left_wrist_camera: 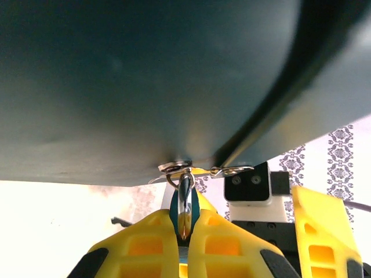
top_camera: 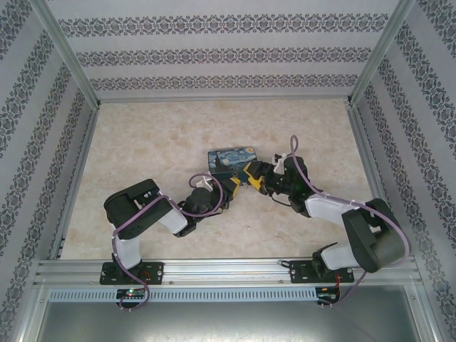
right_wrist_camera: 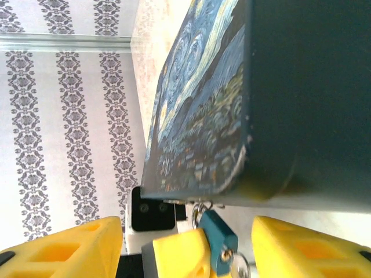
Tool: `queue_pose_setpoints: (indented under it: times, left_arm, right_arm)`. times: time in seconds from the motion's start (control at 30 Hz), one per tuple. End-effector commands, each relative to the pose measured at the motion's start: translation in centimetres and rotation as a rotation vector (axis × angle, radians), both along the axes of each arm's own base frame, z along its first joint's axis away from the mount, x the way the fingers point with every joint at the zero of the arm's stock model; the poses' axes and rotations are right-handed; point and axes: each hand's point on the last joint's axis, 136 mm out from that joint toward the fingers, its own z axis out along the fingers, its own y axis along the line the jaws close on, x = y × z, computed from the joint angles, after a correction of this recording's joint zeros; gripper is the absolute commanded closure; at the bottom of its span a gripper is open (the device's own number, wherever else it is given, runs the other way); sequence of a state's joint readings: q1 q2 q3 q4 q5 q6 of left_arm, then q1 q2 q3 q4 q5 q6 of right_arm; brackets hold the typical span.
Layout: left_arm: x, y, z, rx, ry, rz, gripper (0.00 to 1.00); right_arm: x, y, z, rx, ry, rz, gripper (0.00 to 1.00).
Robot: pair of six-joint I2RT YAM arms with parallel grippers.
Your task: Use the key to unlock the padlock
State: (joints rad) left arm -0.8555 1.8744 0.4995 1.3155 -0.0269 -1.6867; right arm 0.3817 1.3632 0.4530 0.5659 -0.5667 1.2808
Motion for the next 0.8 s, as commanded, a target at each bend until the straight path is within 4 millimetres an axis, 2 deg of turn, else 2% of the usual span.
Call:
queue_pose_setpoints:
  times: [0.0,0.23,0.47,0.6,0.77]
  left_arm:
    - [0.0,0.2,-0.1,0.027,-0.036,-0.012,1.0]
    - [0.1,0.4,-1.1,0.064,-0.026,-0.019,1.0]
    - [0.0,0.6,-2.1,0.101,-0.002,-0.045,1.0]
    - [-0.1,0.7,-2.5,0.121,0.013,-0.066,1.0]
    - [-0.3,0.6,-2.6,0.138,0.023,-0.092,1.0]
  right_arm:
    - [-2.1,-0.9,-1.1,-0.053,0.008,0.044,0.36]
    - [-4.0,-1.6,-1.2,-0.184,-0.04,0.12,0.35]
    - [-4.7,-2.5,-1.0,-0.56,-0.188,0.239,0.37]
    - [-4.9,-2.8,-1.9,-0.833,-0.272,0.317,0.39]
    - [-4.6,-2.7,-3.0,-1.023,-0.358,0.374,0.45]
